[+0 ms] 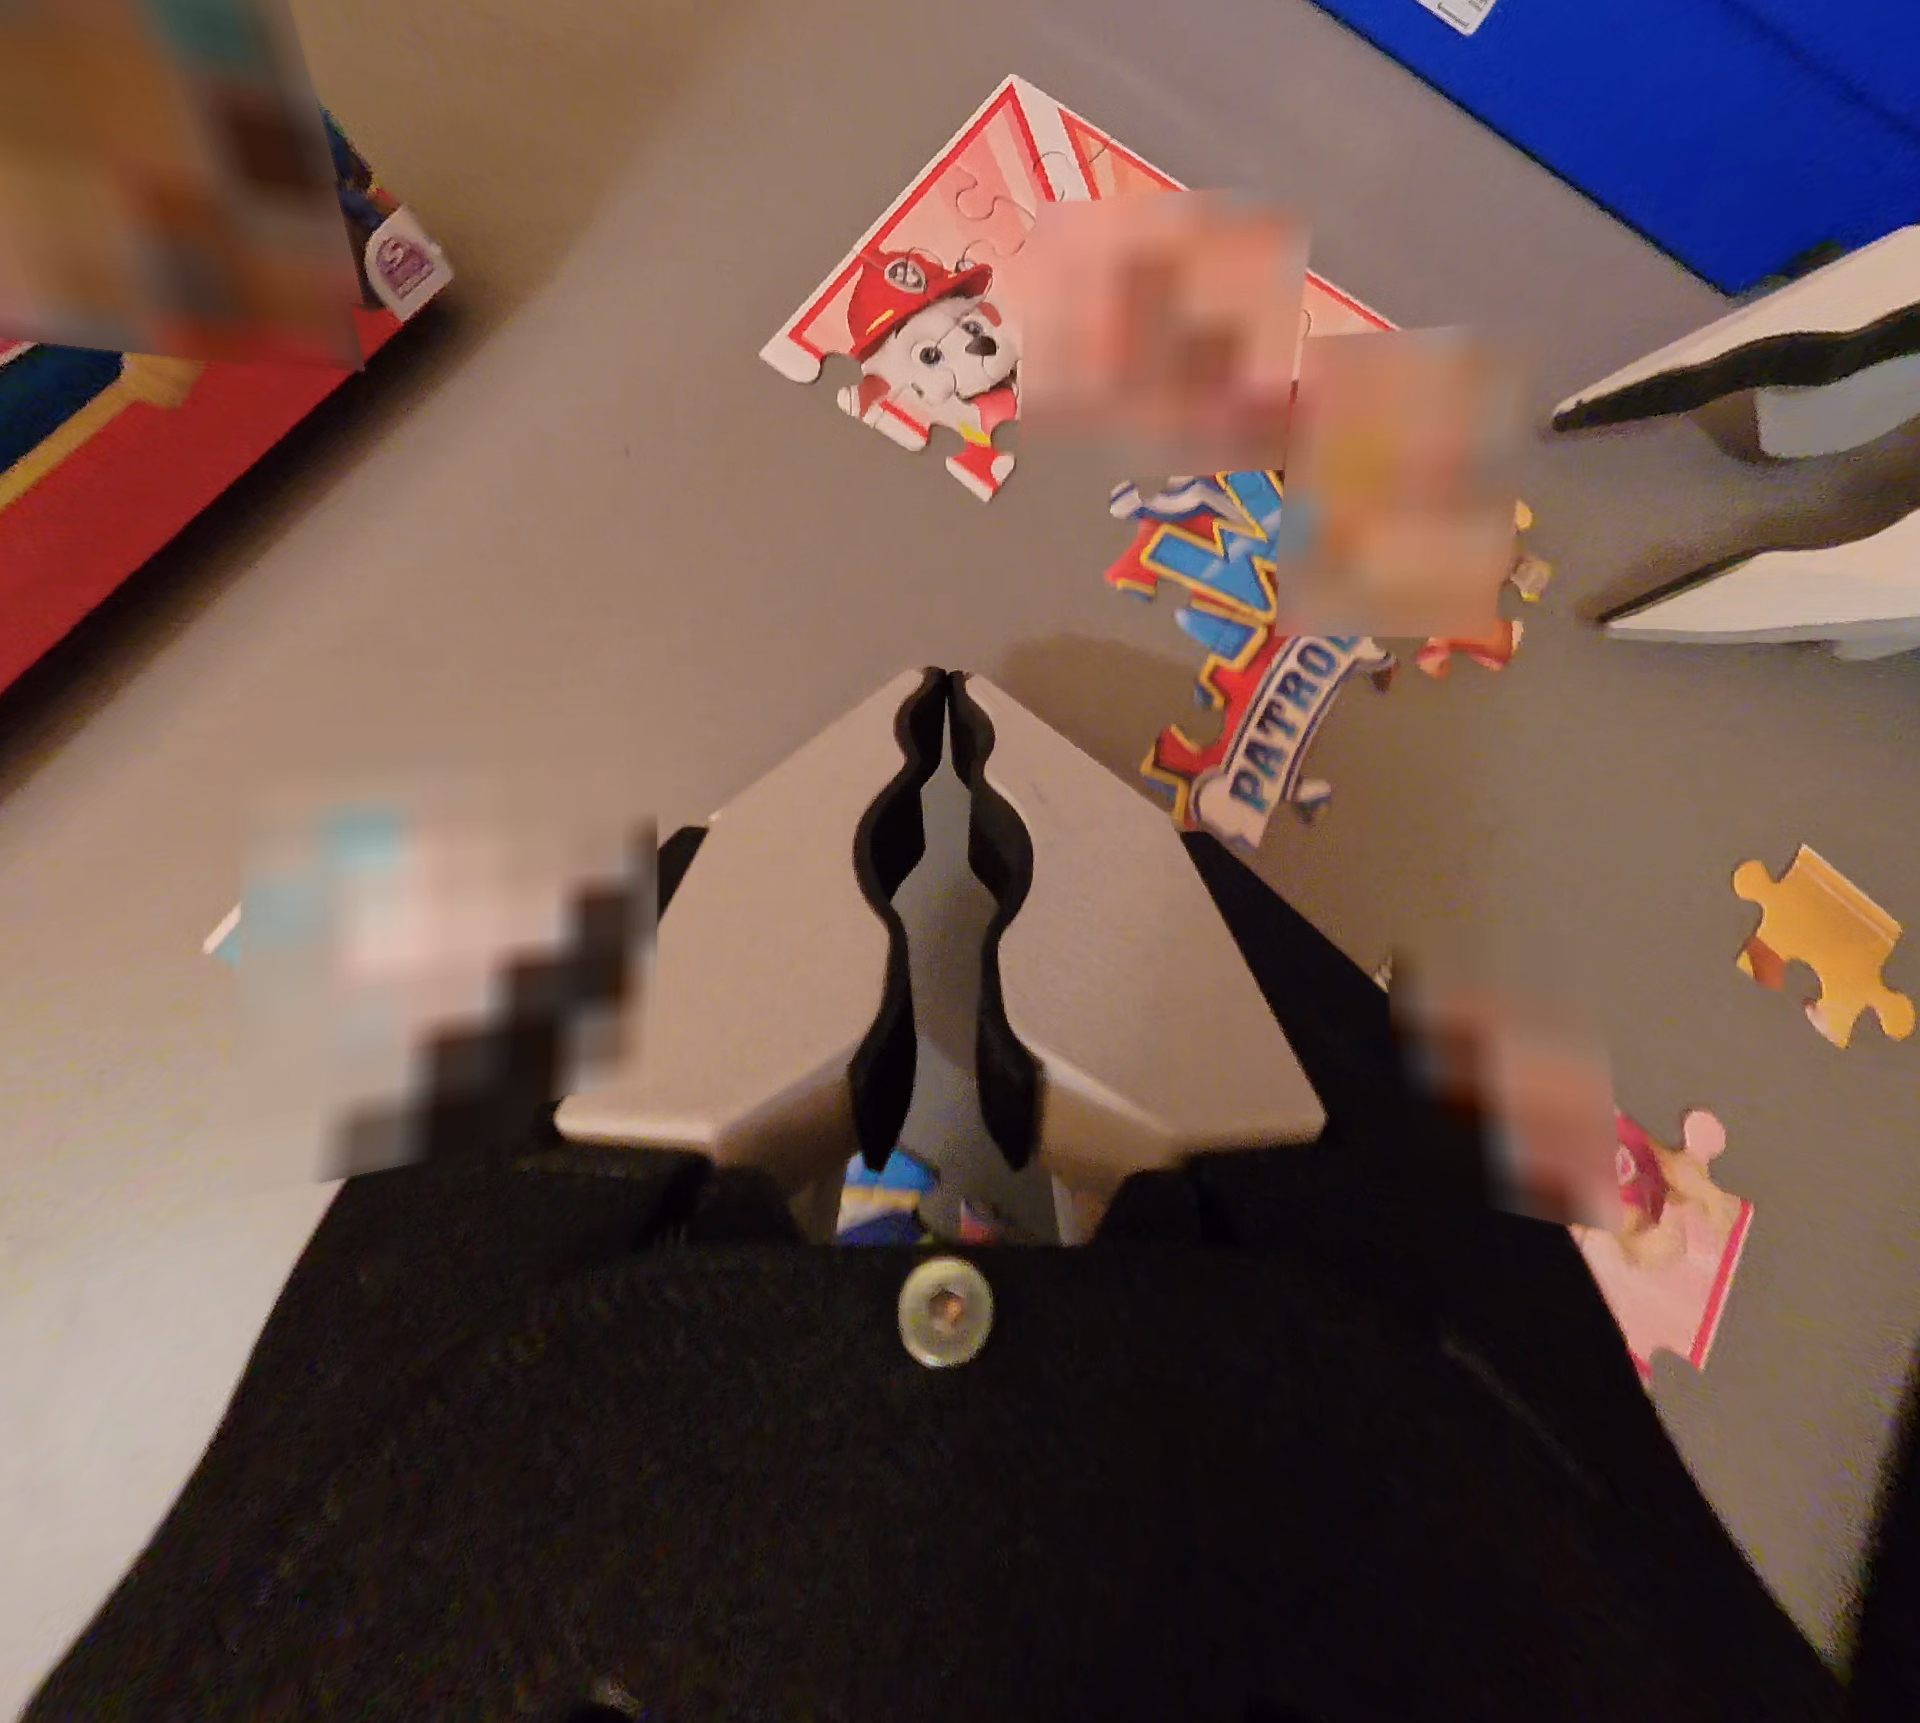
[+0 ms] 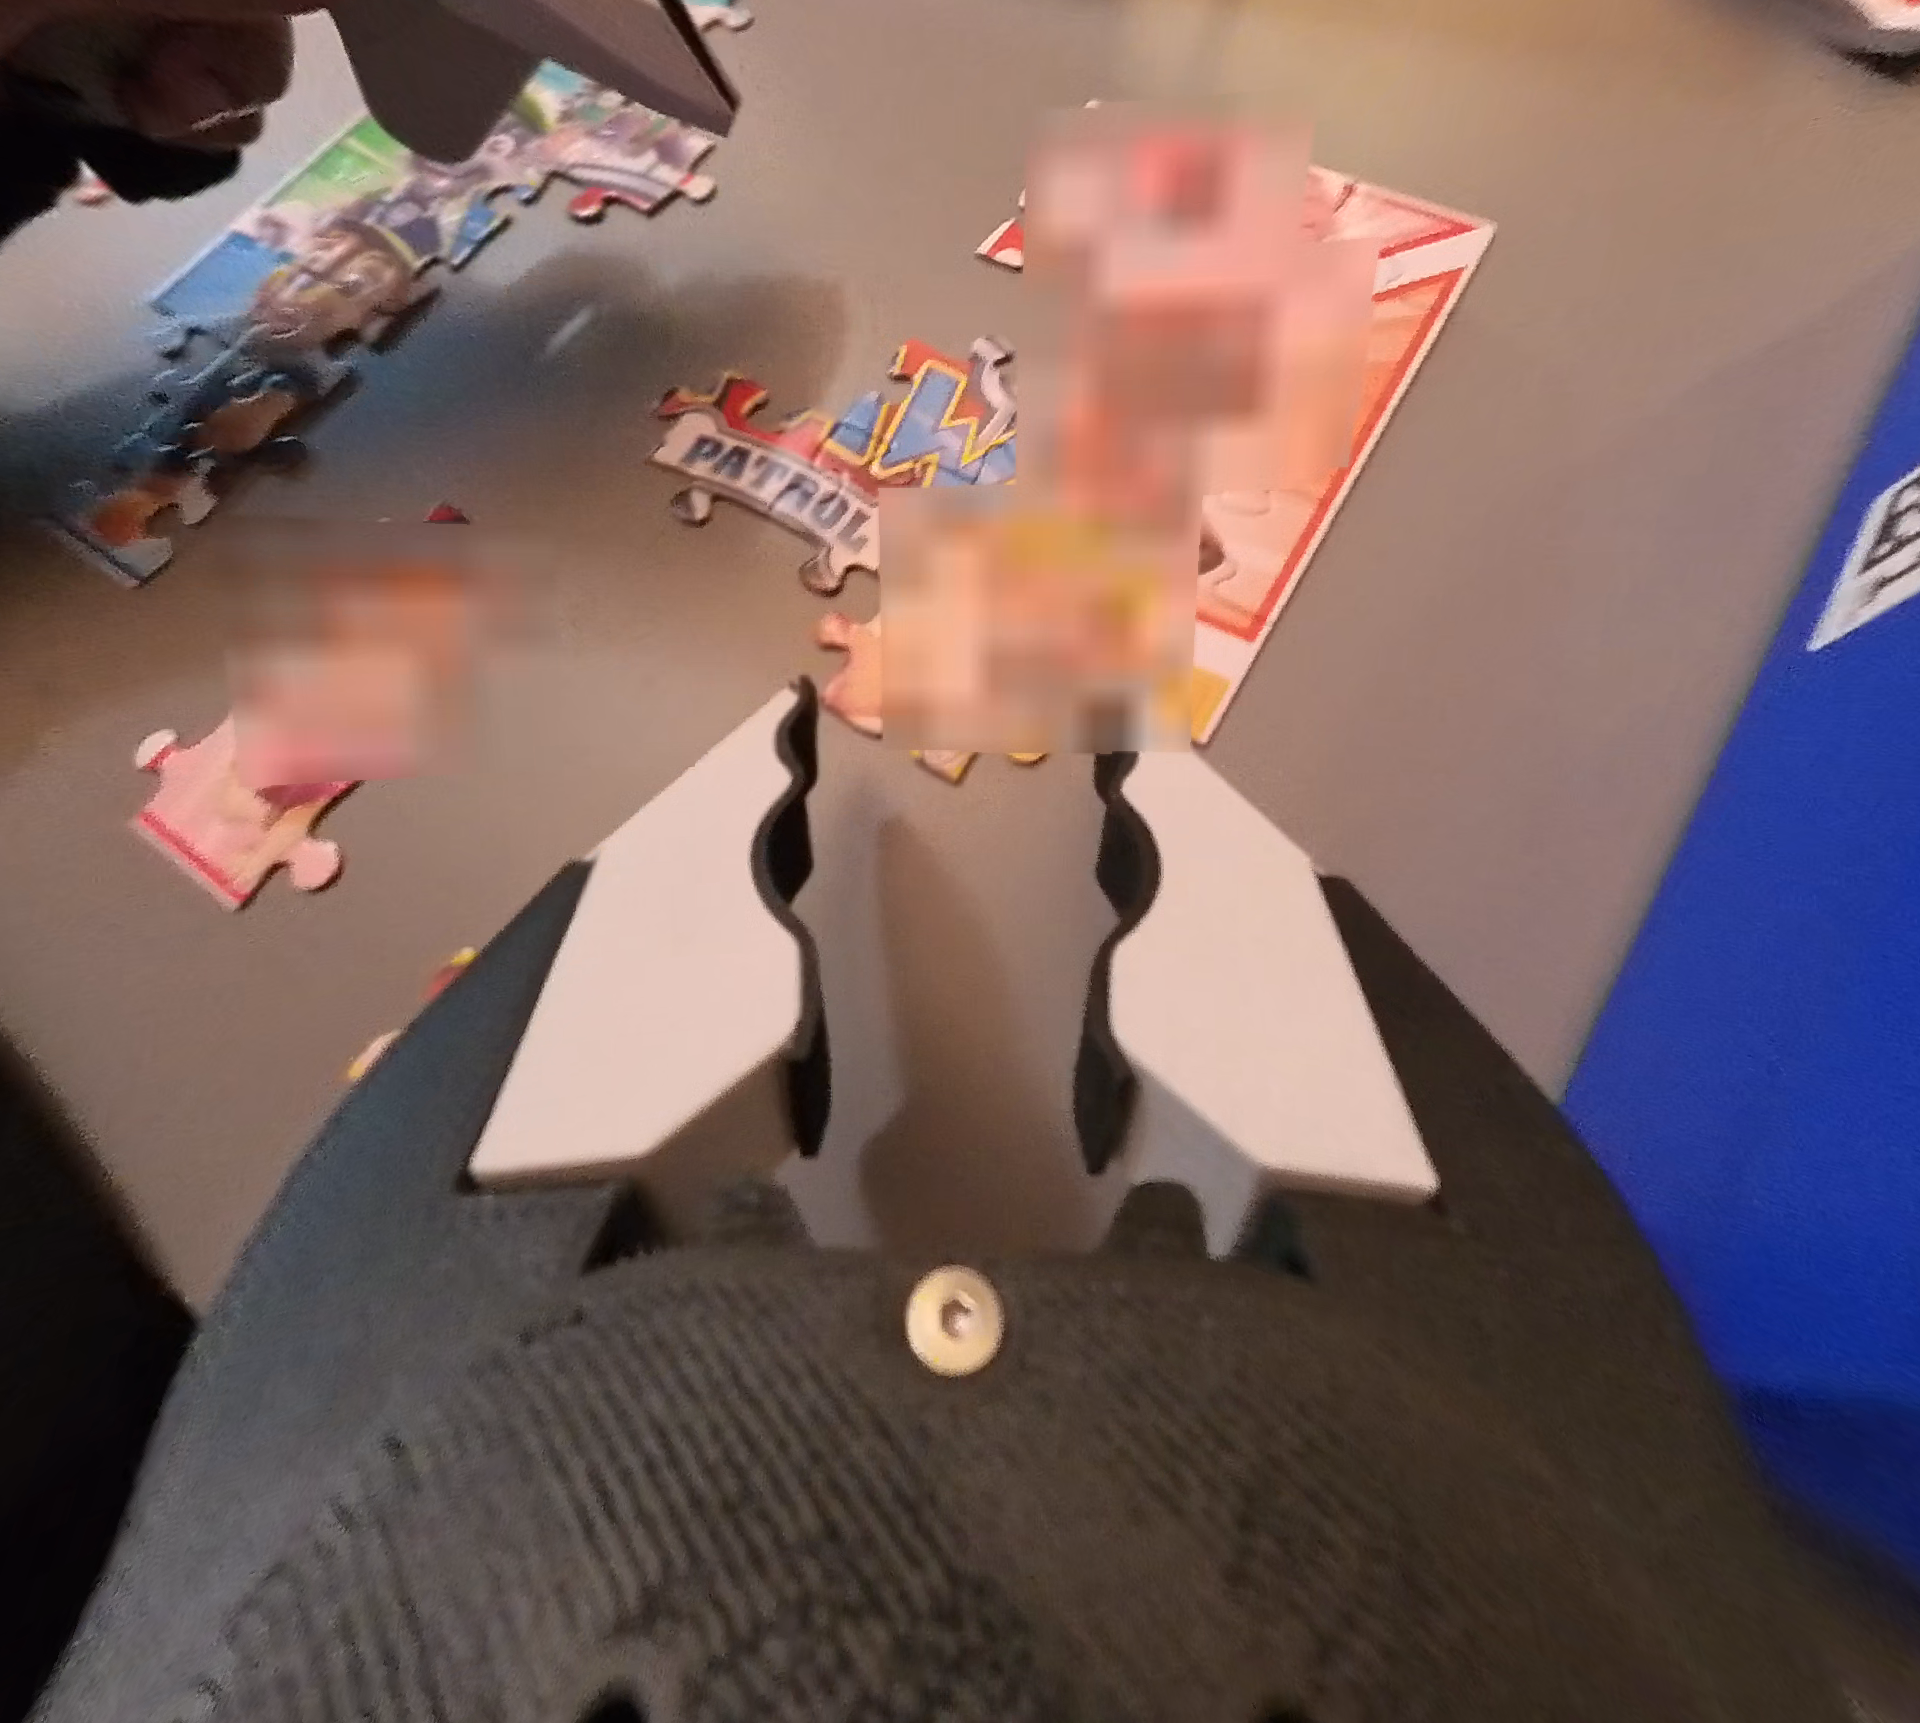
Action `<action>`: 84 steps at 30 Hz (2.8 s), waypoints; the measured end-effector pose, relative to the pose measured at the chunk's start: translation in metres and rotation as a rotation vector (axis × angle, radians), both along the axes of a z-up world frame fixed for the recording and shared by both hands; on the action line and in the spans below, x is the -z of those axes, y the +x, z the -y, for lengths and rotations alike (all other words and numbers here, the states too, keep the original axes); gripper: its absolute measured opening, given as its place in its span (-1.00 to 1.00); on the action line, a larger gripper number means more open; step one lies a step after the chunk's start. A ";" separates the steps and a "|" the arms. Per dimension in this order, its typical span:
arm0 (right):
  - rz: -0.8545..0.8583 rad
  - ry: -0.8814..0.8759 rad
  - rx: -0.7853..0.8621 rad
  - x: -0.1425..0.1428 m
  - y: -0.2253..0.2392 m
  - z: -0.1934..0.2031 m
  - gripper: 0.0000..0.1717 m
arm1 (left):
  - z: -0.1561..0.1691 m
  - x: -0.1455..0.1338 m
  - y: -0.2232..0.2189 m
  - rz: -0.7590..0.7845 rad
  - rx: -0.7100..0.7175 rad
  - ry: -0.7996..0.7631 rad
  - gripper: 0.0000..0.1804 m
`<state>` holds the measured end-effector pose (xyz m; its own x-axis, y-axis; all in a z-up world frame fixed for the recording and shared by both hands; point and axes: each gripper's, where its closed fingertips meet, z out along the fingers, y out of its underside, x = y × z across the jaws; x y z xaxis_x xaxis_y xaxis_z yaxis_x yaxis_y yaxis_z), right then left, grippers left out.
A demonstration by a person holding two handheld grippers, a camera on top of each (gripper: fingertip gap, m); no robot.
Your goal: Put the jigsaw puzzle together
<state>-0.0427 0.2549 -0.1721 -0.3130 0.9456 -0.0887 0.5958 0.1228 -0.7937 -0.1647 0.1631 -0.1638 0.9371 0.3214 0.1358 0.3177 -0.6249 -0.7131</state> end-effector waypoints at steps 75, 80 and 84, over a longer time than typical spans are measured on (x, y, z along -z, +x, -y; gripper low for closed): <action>-0.539 0.259 -0.062 -0.086 0.002 0.015 -0.52 | 0.265 -0.120 0.076 -0.100 -0.431 0.514 -0.95; -0.621 0.238 0.022 -0.091 0.009 -0.002 -0.55 | 0.286 -0.139 0.091 -0.108 -0.449 0.562 -0.90; -0.689 0.071 -0.013 -0.100 0.018 0.012 -0.57 | 0.308 -0.141 0.092 -0.177 -0.510 0.531 -0.89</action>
<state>-0.0248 0.2433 -0.0723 -0.2869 0.9376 0.1965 -0.0427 0.1924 -0.9804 -0.0725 -0.1449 -0.0224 0.7122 0.6542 0.2546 0.3279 0.0106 -0.9446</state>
